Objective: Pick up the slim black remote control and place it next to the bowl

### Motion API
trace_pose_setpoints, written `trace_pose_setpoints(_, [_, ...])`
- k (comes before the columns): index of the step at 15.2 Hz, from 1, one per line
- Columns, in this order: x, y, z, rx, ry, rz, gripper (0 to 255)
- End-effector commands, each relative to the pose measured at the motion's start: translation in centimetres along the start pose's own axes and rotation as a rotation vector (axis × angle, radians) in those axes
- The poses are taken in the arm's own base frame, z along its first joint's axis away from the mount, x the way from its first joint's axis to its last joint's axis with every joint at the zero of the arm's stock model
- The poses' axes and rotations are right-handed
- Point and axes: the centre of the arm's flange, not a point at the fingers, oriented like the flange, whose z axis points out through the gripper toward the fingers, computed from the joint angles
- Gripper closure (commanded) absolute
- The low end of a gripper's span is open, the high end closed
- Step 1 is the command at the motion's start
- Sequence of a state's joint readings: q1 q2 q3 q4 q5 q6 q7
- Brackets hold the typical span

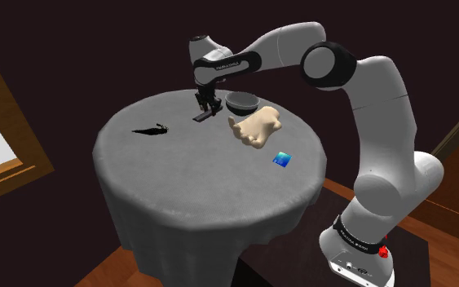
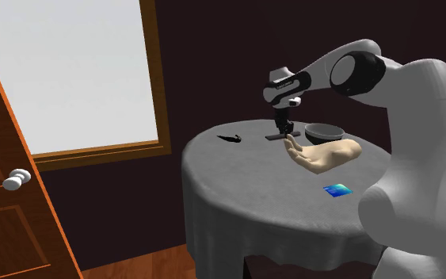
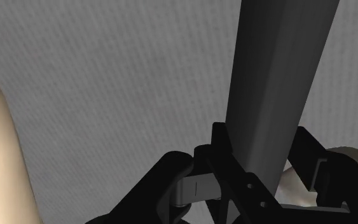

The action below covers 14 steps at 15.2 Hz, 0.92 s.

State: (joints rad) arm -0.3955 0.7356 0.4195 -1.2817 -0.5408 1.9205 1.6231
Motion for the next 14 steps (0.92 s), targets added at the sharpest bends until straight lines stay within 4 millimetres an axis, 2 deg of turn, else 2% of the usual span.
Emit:
trace_pose_setpoints(1, [-0.36,-0.14,1.14,0.001,0.000,0.000,255])
trace_pose_setpoints(9, [-0.46,-0.16,1.54,0.001,0.000,0.000,255])
trace_pose_setpoints(10, [-0.46,-0.16,1.54,0.001,0.000,0.000,0])
trace_pose_setpoints(14, [-0.46,-0.16,1.54,0.001,0.000,0.000,0])
